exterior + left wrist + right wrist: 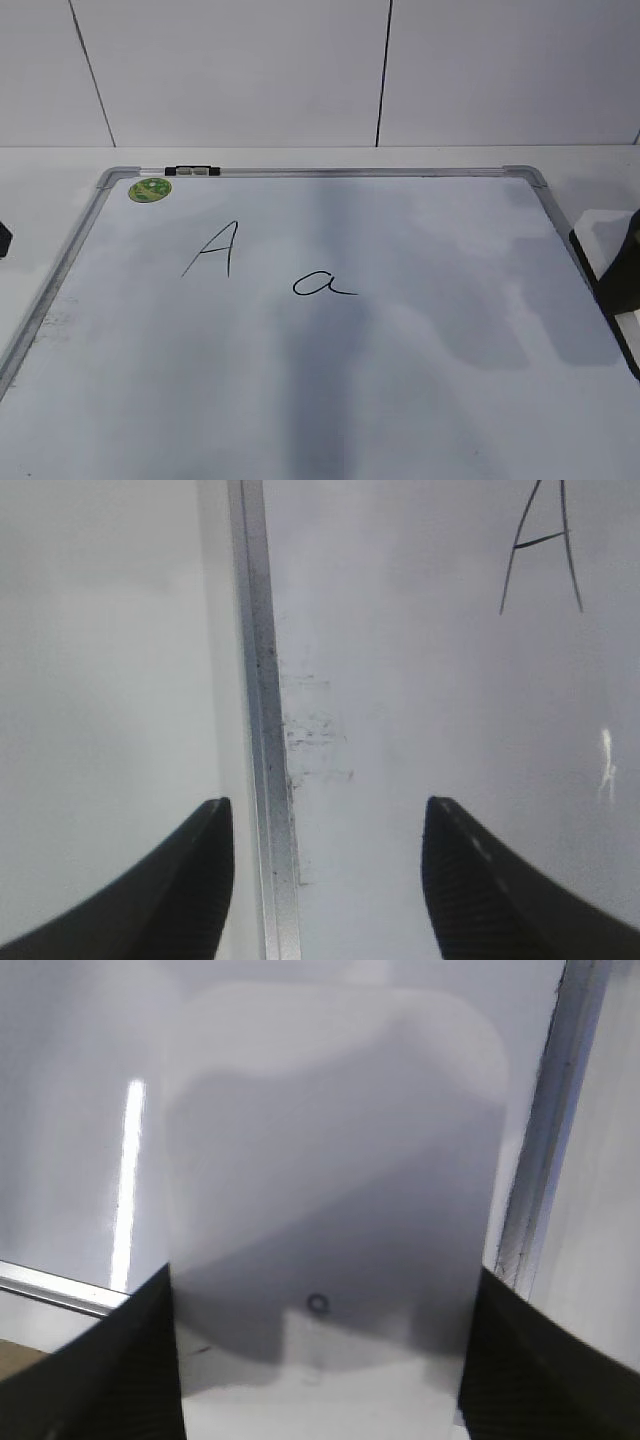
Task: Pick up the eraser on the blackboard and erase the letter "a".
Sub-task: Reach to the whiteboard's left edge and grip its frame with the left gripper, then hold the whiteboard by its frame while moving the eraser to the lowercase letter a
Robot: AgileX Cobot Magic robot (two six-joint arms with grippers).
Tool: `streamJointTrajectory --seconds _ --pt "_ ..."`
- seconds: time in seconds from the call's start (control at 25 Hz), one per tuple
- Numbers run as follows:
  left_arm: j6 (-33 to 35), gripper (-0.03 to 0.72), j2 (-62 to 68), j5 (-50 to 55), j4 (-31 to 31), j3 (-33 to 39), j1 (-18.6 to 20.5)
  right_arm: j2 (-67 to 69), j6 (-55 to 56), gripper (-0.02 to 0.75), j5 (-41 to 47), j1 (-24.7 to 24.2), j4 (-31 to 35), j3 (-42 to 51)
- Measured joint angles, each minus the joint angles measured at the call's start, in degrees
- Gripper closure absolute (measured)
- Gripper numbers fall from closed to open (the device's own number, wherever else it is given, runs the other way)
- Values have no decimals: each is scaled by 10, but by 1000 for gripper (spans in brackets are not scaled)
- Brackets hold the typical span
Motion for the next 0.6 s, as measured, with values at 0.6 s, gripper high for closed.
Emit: streamJointTrajectory --seconds 0.6 --pt "32 326 203 12 29 -105 0 0 -4 168 -5 0 5 0"
